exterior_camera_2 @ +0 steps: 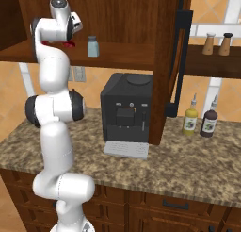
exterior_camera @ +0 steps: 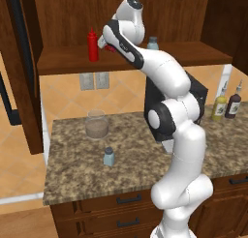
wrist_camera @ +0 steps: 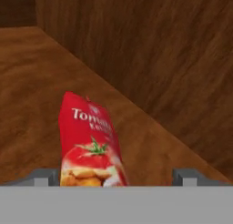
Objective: Put the shaker and condiment bottle from the counter next to their counterparts in the cabinet.
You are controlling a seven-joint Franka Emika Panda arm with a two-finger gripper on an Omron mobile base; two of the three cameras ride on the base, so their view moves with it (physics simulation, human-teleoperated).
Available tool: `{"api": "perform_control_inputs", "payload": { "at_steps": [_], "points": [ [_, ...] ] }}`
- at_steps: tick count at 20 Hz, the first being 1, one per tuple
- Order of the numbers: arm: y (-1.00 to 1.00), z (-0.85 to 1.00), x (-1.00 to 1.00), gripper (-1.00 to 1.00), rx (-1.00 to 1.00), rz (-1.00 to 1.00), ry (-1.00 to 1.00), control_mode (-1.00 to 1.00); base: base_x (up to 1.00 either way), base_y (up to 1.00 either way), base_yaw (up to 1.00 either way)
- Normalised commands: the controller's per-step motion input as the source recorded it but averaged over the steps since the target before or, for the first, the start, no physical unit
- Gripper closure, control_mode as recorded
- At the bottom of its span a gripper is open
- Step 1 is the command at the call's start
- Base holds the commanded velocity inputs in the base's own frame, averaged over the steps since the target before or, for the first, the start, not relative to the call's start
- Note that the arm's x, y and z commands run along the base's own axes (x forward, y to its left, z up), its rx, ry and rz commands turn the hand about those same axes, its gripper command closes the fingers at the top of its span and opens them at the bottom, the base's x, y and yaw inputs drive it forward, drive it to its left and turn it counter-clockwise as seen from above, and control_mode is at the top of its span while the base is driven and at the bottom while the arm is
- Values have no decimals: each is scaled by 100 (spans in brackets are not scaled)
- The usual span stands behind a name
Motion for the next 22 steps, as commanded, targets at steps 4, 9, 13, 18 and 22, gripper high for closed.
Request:
{"api": "perform_control_inputs", "payload": {
  "at_steps": [4,9,13,18,22],
  "points": [
    [-54,0,-8,-100,0,1,0,-100,0,0,0],
    [-42,0,-39,-100,0,5,0,-100,0,0,0],
    [-6,3,-55,-100,0,9,-3,-100,0,0,0],
    [-7,7,-68,-100,0,7,-6,-100,0,0,0],
    [-22,9,-71,-100,0,2,-9,-100,0,0,0]
  ]
}}
